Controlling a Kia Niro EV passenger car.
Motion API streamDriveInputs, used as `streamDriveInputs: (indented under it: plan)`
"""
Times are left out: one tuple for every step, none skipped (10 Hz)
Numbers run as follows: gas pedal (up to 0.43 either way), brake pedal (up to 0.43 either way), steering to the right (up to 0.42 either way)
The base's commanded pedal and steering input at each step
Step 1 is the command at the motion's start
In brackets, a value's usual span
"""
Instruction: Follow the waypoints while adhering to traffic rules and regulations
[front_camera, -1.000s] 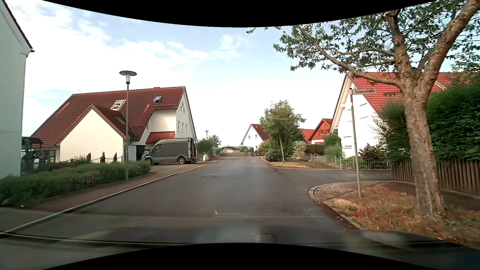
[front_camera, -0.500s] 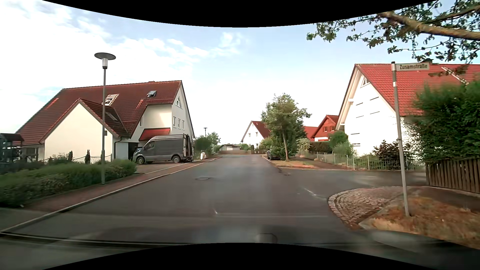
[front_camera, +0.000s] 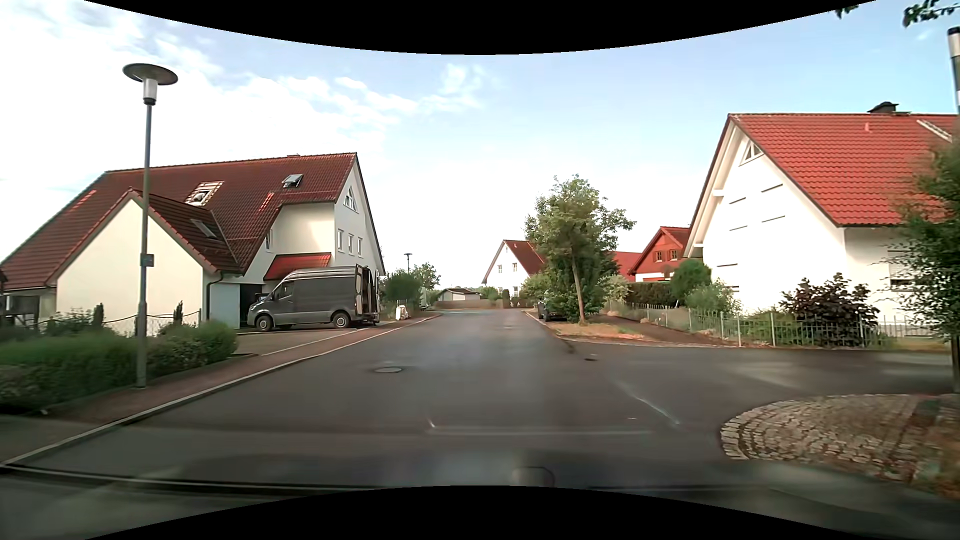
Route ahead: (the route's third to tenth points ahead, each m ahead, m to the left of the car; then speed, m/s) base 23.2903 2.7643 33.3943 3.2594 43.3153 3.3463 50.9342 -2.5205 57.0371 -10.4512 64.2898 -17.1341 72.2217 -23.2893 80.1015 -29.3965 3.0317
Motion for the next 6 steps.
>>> streamDriveInputs:
  plan:
    - [0.000,0.110,-0.009]
    - [0.000,0.110,-0.009]
    - [0.000,0.110,-0.009]
    - [0.000,0.110,-0.009]
    - [0.000,0.122,-0.009]
    - [0.000,0.122,-0.009]
